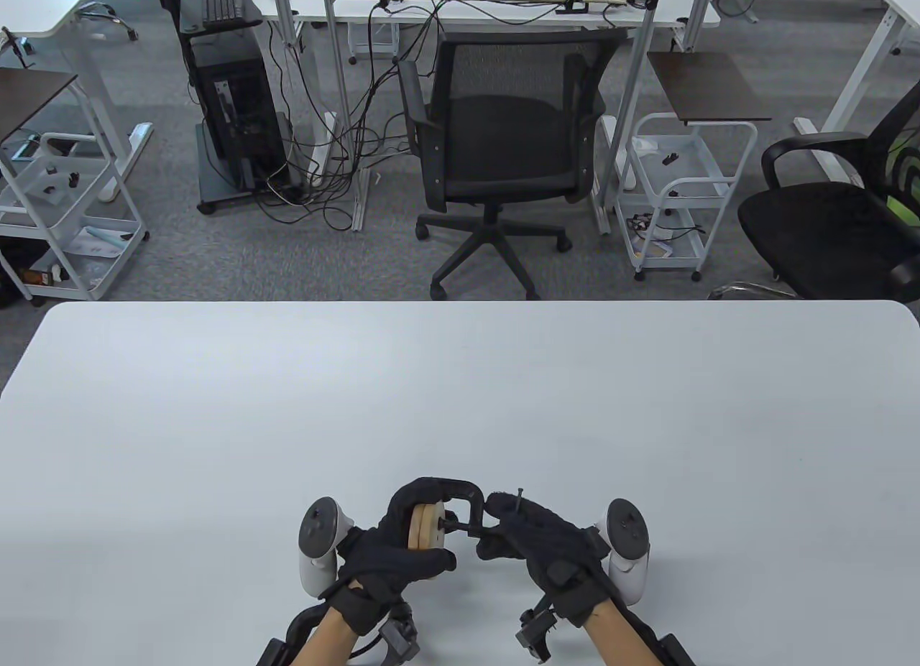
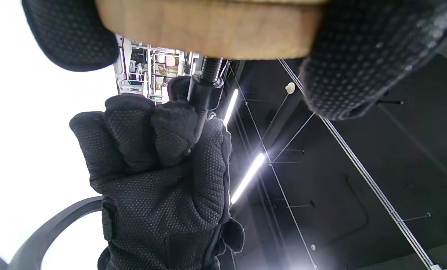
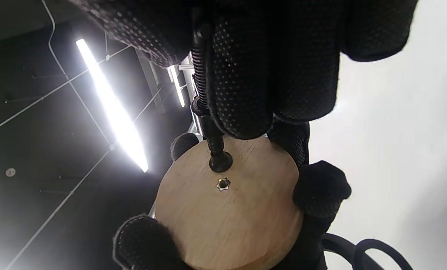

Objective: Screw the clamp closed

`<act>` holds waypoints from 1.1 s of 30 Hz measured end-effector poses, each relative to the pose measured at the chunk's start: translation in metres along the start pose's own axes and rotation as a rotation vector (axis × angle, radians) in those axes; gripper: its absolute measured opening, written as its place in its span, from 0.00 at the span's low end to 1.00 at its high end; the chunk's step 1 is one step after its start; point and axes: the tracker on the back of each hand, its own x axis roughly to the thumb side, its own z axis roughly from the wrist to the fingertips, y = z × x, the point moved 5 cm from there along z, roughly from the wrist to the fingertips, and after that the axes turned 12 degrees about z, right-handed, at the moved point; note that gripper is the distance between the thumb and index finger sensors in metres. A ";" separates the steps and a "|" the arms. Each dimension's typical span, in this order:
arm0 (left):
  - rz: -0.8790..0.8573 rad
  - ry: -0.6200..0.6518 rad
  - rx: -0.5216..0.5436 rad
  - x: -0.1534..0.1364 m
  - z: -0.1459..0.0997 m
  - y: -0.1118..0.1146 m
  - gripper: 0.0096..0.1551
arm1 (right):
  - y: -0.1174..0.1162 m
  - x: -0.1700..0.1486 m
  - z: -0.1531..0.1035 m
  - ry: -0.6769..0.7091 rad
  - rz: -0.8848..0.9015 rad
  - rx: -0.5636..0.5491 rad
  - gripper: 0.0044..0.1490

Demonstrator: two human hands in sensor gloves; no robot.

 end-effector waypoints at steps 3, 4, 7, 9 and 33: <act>-0.006 -0.003 0.011 0.000 0.000 -0.001 0.60 | -0.001 0.003 -0.001 0.006 -0.012 0.001 0.40; -0.005 -0.005 0.018 0.000 -0.001 -0.003 0.60 | -0.001 0.006 -0.001 0.026 -0.046 -0.005 0.42; -0.024 -0.011 0.036 -0.002 -0.002 -0.005 0.60 | 0.000 0.020 -0.003 0.110 -0.180 -0.017 0.45; -0.026 -0.018 0.045 -0.004 -0.002 -0.007 0.60 | -0.002 0.033 -0.005 0.219 -0.306 -0.013 0.46; -0.157 -0.009 0.077 -0.006 -0.004 -0.008 0.60 | -0.060 0.063 -0.033 0.696 -1.154 0.189 0.38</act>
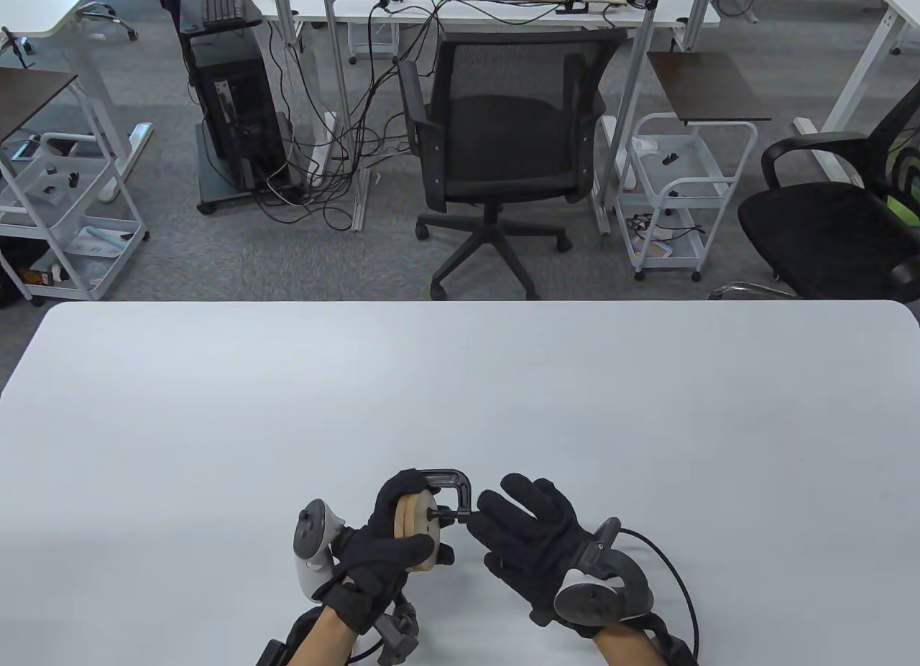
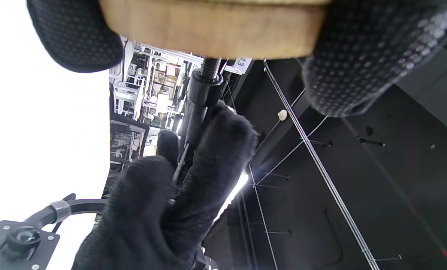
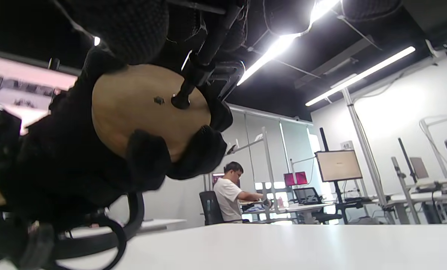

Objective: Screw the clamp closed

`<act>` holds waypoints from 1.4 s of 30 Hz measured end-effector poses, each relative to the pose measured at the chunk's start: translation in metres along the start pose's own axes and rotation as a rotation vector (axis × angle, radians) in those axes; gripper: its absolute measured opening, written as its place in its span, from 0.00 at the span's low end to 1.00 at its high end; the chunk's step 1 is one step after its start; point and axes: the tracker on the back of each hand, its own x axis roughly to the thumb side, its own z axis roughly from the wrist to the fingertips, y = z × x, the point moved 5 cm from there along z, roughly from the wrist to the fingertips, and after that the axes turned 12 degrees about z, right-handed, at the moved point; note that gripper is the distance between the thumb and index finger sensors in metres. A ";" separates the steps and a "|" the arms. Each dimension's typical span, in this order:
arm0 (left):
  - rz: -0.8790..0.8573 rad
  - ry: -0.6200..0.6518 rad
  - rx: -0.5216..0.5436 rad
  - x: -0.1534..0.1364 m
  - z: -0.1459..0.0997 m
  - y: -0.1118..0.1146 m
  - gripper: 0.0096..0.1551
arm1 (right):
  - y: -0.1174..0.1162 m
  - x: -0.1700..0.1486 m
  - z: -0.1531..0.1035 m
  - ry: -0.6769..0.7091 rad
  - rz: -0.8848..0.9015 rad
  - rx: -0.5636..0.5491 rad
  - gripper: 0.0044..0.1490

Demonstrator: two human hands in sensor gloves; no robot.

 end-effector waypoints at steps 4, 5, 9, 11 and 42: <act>0.044 -0.008 -0.014 0.000 0.000 0.001 0.60 | 0.006 -0.014 0.000 -0.115 0.260 -0.077 0.38; 0.050 -0.009 -0.016 0.000 0.000 0.002 0.60 | 0.006 -0.018 -0.001 -0.143 0.315 -0.092 0.38; 0.085 -0.009 -0.034 0.000 0.001 0.005 0.60 | 0.006 -0.036 -0.005 -0.270 0.536 -0.155 0.40; 0.112 -0.002 -0.033 0.002 0.001 0.007 0.60 | 0.004 -0.044 -0.008 -0.335 0.639 -0.183 0.43; 0.136 0.003 -0.003 0.004 0.000 -0.007 0.60 | 0.004 -0.041 -0.007 -0.298 0.507 -0.113 0.50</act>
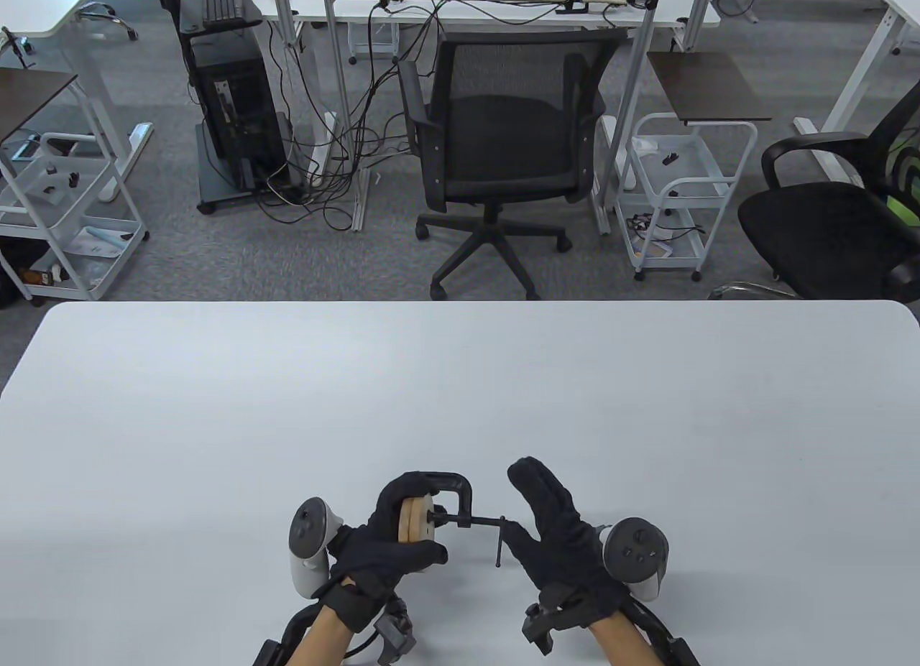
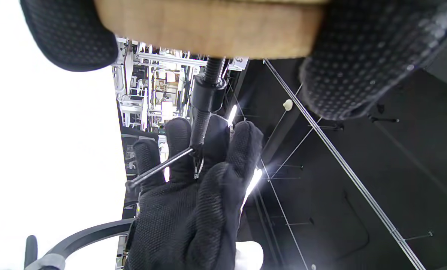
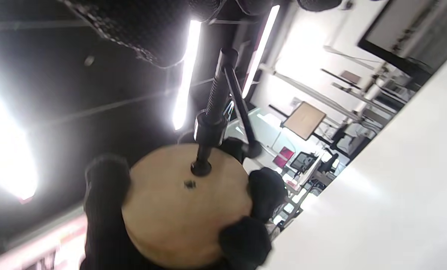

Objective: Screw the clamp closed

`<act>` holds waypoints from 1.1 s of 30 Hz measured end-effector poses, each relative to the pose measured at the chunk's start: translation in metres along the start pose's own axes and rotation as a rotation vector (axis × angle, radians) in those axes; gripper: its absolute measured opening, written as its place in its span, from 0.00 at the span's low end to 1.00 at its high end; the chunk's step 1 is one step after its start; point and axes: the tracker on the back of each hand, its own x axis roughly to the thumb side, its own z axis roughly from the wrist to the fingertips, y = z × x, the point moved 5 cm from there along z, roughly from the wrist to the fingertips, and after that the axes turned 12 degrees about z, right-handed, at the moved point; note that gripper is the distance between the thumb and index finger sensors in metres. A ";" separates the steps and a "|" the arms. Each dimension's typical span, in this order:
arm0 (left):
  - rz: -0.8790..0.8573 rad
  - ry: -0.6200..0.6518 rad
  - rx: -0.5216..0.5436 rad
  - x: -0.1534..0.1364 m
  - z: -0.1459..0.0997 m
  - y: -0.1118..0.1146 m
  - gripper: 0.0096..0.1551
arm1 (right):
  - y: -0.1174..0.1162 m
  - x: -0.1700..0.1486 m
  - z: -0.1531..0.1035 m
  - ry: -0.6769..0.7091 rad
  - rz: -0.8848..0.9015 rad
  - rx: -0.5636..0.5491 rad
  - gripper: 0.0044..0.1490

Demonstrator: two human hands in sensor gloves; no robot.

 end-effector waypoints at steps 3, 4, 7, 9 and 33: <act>-0.015 0.003 0.010 0.001 -0.001 -0.002 0.60 | -0.015 0.011 -0.001 0.099 -0.216 0.139 0.52; -0.022 0.003 0.015 0.001 -0.001 -0.003 0.60 | -0.020 0.013 -0.003 0.137 -0.296 0.181 0.54; -0.037 0.004 0.022 0.001 -0.001 -0.005 0.60 | -0.033 0.020 -0.007 0.240 -0.543 0.239 0.60; -0.055 0.002 0.018 0.000 -0.001 -0.004 0.60 | -0.039 0.020 -0.008 0.253 -0.632 0.270 0.63; -0.027 -0.007 -0.044 -0.001 0.001 0.007 0.60 | -0.007 0.014 -0.003 0.130 -0.125 -0.047 0.37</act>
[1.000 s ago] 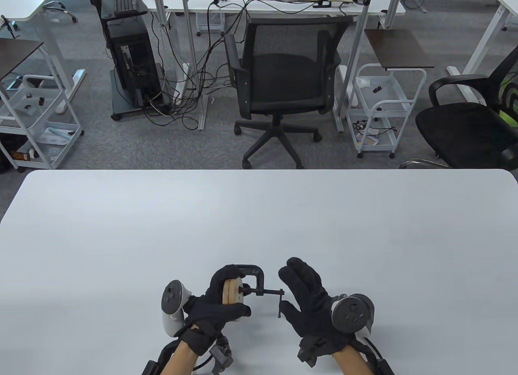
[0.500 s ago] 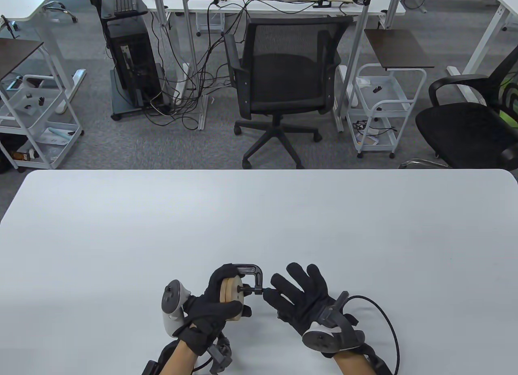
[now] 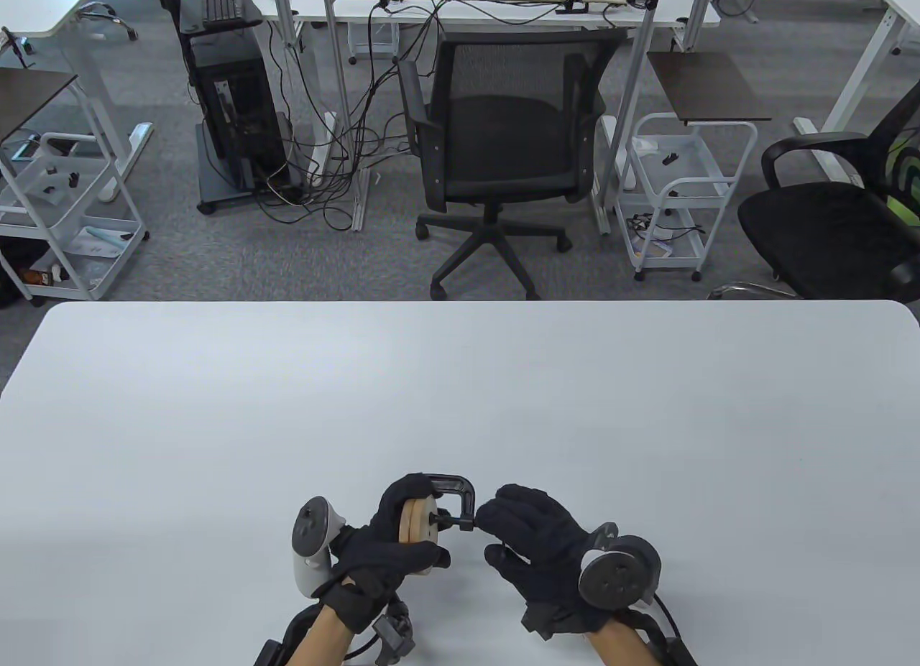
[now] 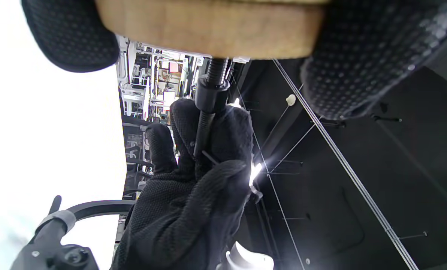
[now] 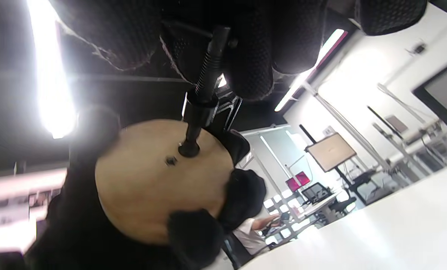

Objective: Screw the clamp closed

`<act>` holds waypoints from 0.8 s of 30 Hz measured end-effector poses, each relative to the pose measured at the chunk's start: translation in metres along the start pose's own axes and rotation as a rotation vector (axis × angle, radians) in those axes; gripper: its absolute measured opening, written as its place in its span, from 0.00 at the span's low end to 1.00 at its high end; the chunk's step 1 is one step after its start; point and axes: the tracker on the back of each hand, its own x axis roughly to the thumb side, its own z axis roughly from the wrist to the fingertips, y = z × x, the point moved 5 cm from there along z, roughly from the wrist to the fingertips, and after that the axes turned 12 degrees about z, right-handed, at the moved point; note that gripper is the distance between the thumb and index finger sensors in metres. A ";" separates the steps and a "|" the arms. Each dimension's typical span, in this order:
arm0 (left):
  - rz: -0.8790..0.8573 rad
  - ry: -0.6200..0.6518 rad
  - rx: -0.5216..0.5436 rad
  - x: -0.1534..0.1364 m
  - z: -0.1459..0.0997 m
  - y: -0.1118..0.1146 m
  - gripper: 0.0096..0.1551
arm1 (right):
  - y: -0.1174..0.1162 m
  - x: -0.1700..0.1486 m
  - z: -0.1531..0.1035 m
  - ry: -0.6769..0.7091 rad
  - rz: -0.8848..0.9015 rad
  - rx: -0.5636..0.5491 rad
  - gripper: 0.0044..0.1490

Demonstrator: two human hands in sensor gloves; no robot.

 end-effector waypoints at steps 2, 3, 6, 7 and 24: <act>0.004 0.000 -0.002 0.000 0.000 0.001 0.60 | 0.002 -0.009 -0.001 -0.078 0.109 -0.025 0.38; 0.012 0.000 -0.008 0.000 0.000 0.001 0.60 | 0.002 -0.014 -0.002 -0.123 0.178 -0.049 0.39; 0.023 0.005 -0.021 0.001 0.001 0.004 0.60 | 0.005 -0.024 -0.004 -0.174 0.305 -0.113 0.37; 0.030 0.010 -0.024 0.003 0.001 0.005 0.60 | 0.006 -0.028 -0.005 -0.204 0.347 -0.134 0.37; 0.032 0.013 -0.006 0.002 0.001 0.002 0.60 | 0.011 -0.033 -0.007 -0.260 0.411 -0.177 0.39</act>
